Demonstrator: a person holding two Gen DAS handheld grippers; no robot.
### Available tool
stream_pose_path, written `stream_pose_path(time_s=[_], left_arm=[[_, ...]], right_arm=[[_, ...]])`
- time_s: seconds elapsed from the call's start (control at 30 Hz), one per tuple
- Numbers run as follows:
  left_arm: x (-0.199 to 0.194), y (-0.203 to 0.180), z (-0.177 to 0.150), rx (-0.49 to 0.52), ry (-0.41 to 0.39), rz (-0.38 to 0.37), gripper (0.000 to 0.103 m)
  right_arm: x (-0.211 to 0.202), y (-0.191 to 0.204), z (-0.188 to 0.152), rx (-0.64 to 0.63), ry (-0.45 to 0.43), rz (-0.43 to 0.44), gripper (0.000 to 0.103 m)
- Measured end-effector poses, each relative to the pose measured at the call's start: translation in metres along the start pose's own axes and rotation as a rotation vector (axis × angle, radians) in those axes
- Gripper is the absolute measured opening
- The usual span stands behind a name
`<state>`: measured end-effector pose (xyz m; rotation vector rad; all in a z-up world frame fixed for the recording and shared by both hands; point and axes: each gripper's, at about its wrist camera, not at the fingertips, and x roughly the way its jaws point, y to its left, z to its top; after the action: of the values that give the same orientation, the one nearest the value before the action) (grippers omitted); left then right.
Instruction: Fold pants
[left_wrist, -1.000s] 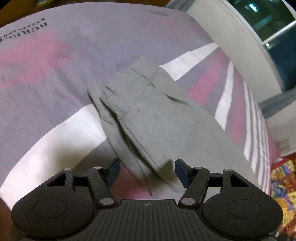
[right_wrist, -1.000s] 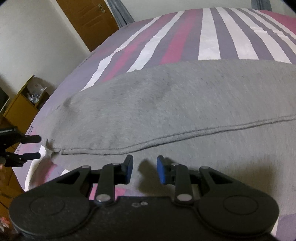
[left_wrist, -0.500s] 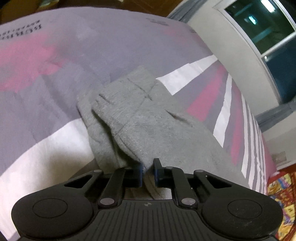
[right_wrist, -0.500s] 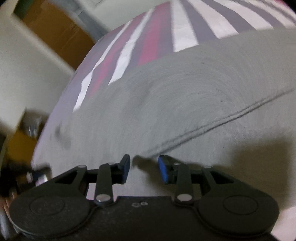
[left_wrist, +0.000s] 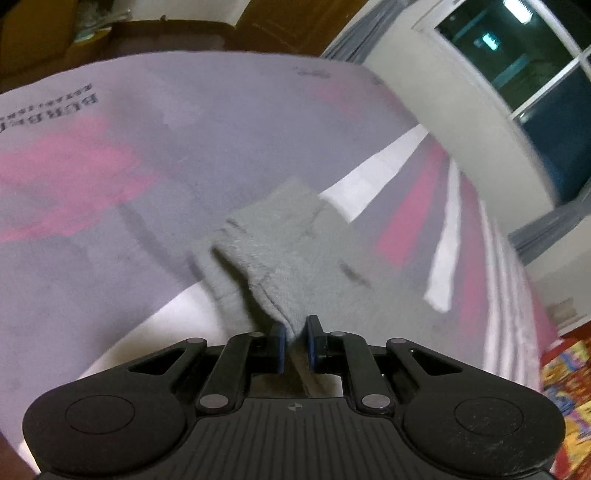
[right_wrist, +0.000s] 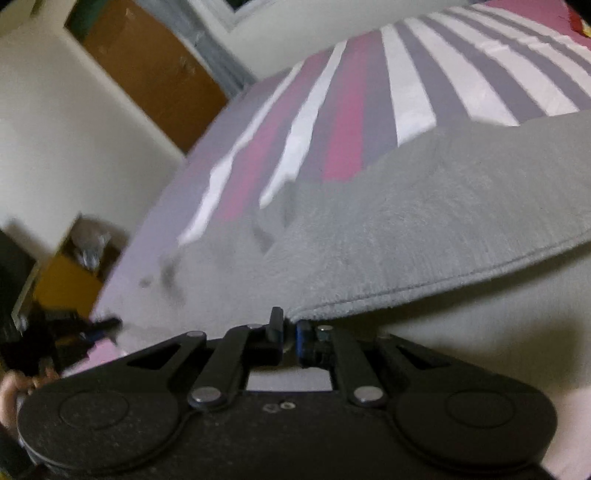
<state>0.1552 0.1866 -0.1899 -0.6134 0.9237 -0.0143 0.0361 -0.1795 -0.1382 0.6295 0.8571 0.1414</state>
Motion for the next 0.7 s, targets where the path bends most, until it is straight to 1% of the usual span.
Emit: stream_pose_path(time_s=[0.03,0.1,0.17,0.2,0.27,0.3,0.33,0.37,0.4,0.43,0.47,0.53,0.57,0.63,0.7], left_arm=[[0.006,0.006,-0.003,-0.014,0.009,0.014,0.012],[0.016,0.013,-0.007,-0.035,0.011,0.029,0.012],[0.018,0.011,-0.006,-0.045,0.004,0.032,0.012],[0.014,0.007,-0.003,-0.04,-0.015,0.024,0.012],[0.004,-0.002,0.005,-0.01,-0.065,0.012,0.012],[0.002,-0.004,0.007,-0.003,-0.075,0.008,0.012],[0.004,-0.006,0.008,0.009,-0.075,0.021,0.012],[0.009,-0.007,0.006,0.037,-0.062,0.06,0.012],[0.016,-0.006,0.003,0.067,-0.041,0.097,0.012],[0.022,-0.006,-0.002,0.093,-0.023,0.121,0.012],[0.023,-0.007,-0.006,0.103,-0.017,0.133,0.012],[0.012,-0.009,-0.012,0.093,-0.036,0.142,0.012],[0.005,-0.013,-0.013,0.097,-0.042,0.143,0.012],[-0.012,-0.02,-0.022,0.142,-0.062,0.144,0.012],[-0.023,-0.039,-0.031,0.218,-0.071,0.131,0.012]], right_arm=[[0.011,-0.001,-0.006,-0.017,0.023,-0.029,0.006],[0.025,-0.005,-0.015,-0.018,0.037,-0.063,0.006],[0.029,-0.003,-0.016,-0.002,0.034,-0.06,0.006],[0.027,0.003,-0.013,-0.006,0.027,-0.056,0.006],[0.018,0.011,-0.008,-0.024,-0.007,-0.033,0.006],[0.014,0.013,-0.006,-0.035,-0.02,-0.029,0.006],[0.015,0.018,-0.005,-0.048,-0.017,-0.038,0.006],[0.019,0.016,-0.008,-0.056,0.002,-0.052,0.007],[0.023,0.008,-0.011,-0.056,0.038,-0.065,0.012],[0.029,0.005,-0.013,-0.043,0.073,-0.076,0.014],[0.028,0.0,-0.015,-0.022,0.08,-0.068,0.015],[0.018,-0.006,-0.016,0.004,0.06,-0.048,0.02],[0.012,-0.009,-0.015,0.008,0.049,-0.045,0.024],[-0.004,-0.021,-0.011,0.014,0.029,-0.047,0.025],[-0.016,-0.035,-0.008,0.03,0.011,-0.073,0.027]])
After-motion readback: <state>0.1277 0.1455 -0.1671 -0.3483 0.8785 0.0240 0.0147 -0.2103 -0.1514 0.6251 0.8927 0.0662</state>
